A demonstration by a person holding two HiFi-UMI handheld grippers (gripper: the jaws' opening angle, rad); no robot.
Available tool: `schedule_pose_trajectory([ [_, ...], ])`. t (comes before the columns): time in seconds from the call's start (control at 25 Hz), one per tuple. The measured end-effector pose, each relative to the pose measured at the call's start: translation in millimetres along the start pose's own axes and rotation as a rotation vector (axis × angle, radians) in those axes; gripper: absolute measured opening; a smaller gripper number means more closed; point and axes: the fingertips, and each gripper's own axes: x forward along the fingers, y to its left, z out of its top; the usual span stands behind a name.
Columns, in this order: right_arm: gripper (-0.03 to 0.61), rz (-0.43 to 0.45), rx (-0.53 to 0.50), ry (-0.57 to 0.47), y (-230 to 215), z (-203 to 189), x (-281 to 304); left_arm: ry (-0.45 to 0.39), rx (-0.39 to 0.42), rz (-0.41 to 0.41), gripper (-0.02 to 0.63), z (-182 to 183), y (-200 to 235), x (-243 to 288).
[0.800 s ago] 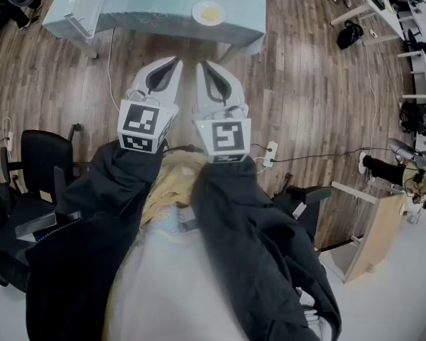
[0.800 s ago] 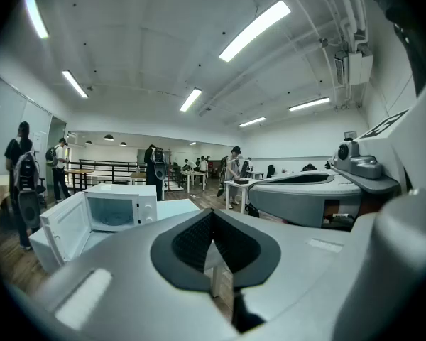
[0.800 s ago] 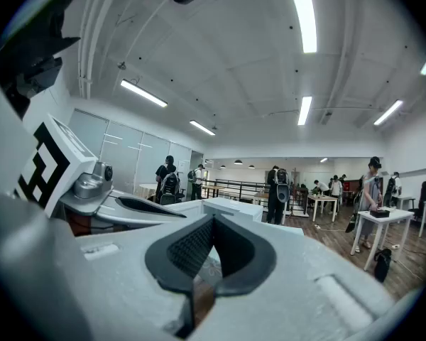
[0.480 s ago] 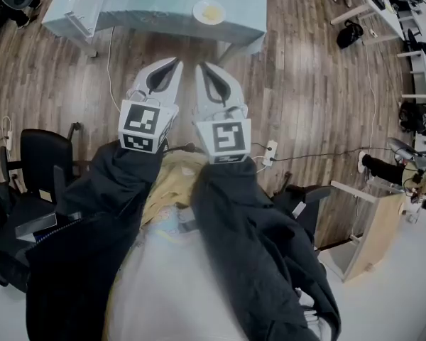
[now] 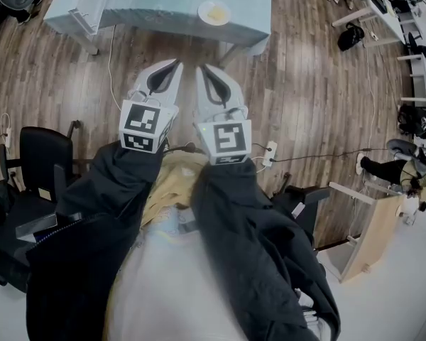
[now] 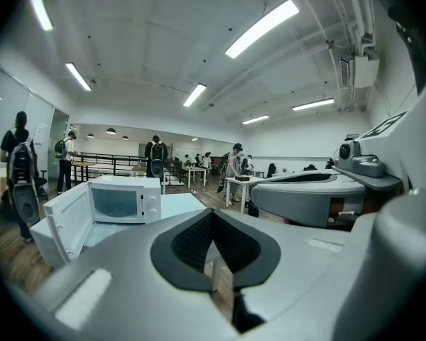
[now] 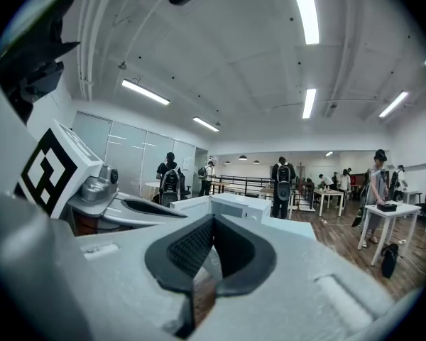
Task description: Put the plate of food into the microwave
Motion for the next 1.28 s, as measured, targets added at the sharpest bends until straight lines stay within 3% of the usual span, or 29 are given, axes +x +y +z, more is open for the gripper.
schedule_pose_trajectory([
  [0.8, 0.002, -0.055, -0.008, 0.084, 37.1, -18.7, 35.7, 0.041, -0.032, -0.038, 0.0, -26.7, 57.7, -22.7],
  [1.28, 0.002, -0.004, 0.026, 0.07, 23.6, -26.2, 76.0, 0.074, -0.019, 0.008, 0.0, -34.5, 88.7, 5.9],
])
